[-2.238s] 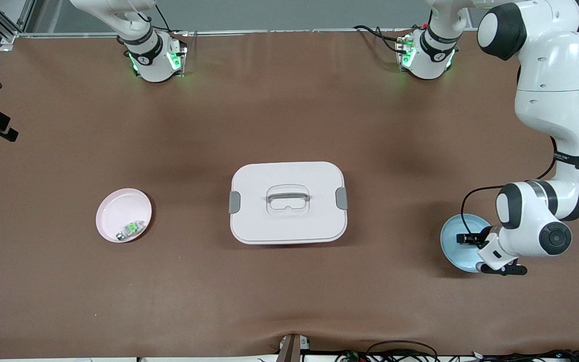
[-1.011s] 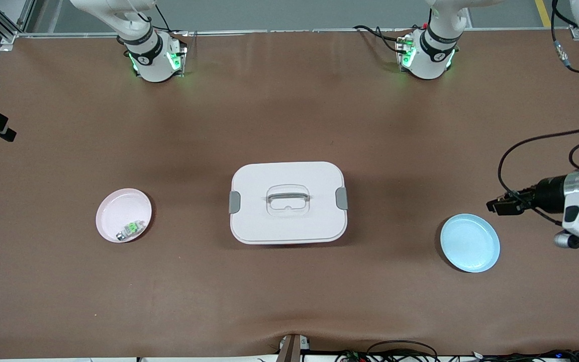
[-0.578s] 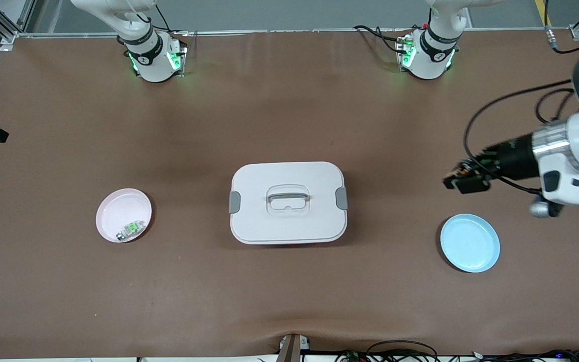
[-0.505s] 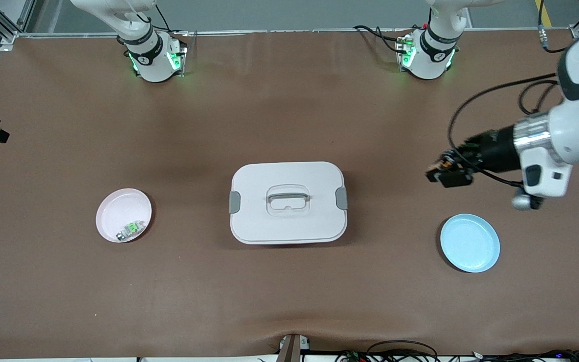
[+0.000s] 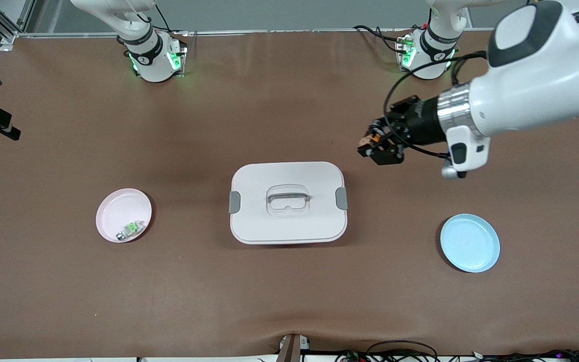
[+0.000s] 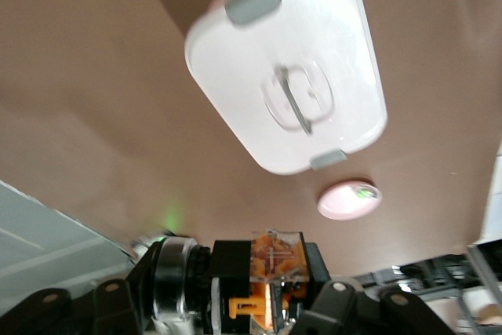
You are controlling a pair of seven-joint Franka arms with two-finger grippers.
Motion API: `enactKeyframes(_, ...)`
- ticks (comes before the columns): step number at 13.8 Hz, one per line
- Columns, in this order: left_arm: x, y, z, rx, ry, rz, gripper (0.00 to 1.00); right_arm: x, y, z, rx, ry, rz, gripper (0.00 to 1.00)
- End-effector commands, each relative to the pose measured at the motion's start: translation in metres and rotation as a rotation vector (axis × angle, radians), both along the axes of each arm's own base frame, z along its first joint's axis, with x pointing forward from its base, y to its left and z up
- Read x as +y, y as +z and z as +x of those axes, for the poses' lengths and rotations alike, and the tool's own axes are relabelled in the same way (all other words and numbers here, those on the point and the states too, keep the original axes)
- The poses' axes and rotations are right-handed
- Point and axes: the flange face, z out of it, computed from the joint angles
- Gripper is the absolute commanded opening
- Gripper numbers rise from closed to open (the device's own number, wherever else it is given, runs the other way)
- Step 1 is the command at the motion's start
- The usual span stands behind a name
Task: Transfer orange switch to right arm and place
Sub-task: 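Lift the orange switch and carry it toward the box with the left gripper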
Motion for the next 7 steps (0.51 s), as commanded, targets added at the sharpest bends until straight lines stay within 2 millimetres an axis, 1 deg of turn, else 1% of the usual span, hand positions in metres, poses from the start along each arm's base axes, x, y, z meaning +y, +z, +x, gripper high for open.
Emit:
enactKeyframes(1, -0.032, 0.013, -0.01, 0.062, 0.122, -0.079, 0.22, 0.008, 0.0, -0.003, 0.019, 0.039, 0.034, 1.0)
enactKeyframes(2, -0.039, 0.016, -0.01, 0.094, 0.162, -0.121, 0.22, 0.015, -0.003, -0.003, 0.036, 0.047, 0.057, 1.0)
enactKeyframes(3, -0.048, 0.013, -0.01, 0.116, 0.171, -0.156, 0.22, 0.025, -0.005, -0.01, 0.084, 0.047, 0.13, 1.0)
enactKeyframes(4, -0.061, 0.008, -0.013, 0.135, 0.159, -0.175, 0.22, 0.031, -0.005, -0.01, 0.092, 0.017, 0.18, 1.0)
enactKeyframes(5, -0.074, 0.004, -0.015, 0.141, 0.16, -0.197, 0.22, 0.04, -0.003, -0.009, 0.083, 0.03, 0.228, 1.0)
enactKeyframes(6, -0.084, 0.003, -0.016, 0.14, 0.166, -0.224, 0.22, 0.052, -0.002, -0.008, 0.078, 0.044, 0.266, 1.0)
enactKeyframes(7, -0.097, -0.003, -0.02, 0.153, 0.153, -0.242, 0.22, 0.07, -0.003, -0.008, 0.08, 0.059, 0.291, 1.0)
